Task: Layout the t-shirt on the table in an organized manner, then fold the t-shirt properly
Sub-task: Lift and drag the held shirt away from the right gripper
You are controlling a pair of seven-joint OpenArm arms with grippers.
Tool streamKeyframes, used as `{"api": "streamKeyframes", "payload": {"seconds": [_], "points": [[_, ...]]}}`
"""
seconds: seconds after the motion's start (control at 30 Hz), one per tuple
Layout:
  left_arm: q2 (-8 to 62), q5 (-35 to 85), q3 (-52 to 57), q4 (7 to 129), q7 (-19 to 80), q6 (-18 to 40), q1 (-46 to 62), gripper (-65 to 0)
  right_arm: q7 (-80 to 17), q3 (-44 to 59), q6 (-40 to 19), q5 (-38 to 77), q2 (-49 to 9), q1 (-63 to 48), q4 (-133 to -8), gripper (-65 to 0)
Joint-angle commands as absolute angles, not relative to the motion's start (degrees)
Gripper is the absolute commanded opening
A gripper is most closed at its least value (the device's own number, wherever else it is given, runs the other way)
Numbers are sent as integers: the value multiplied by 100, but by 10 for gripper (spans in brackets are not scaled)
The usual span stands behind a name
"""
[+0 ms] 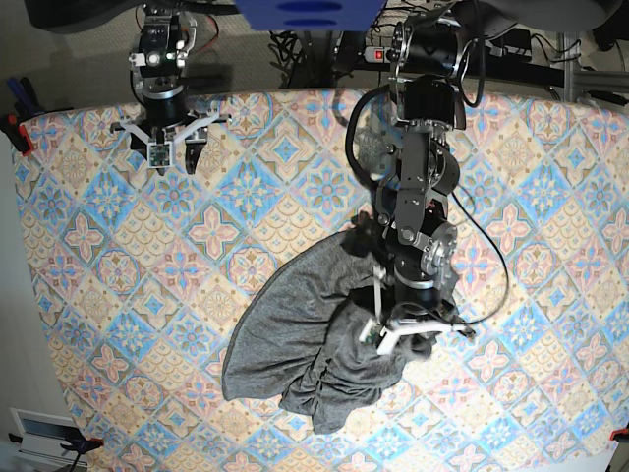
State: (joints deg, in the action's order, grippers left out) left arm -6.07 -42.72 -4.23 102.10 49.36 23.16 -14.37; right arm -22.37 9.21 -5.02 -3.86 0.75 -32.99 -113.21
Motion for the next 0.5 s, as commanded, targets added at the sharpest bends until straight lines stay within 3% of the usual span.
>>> {"api": "streamKeyframes", "payload": {"seconds": [0.0,0.17,0.47], "points": [[-620,-4347,-435,10527,5042,2220,-1604,-621,-2088,936,-488,-356,57,-3301,-11424,-382],[-620,-4347,66,11187,5244,2202,-1754,-621,-2088,936,-488,-356,57,-3301,-11424,-382],[-347,-4251,1640,11134,5235,2211,-1895,-621,-2088,936,-488,-356,57,-3354,-11424,-382]]}}
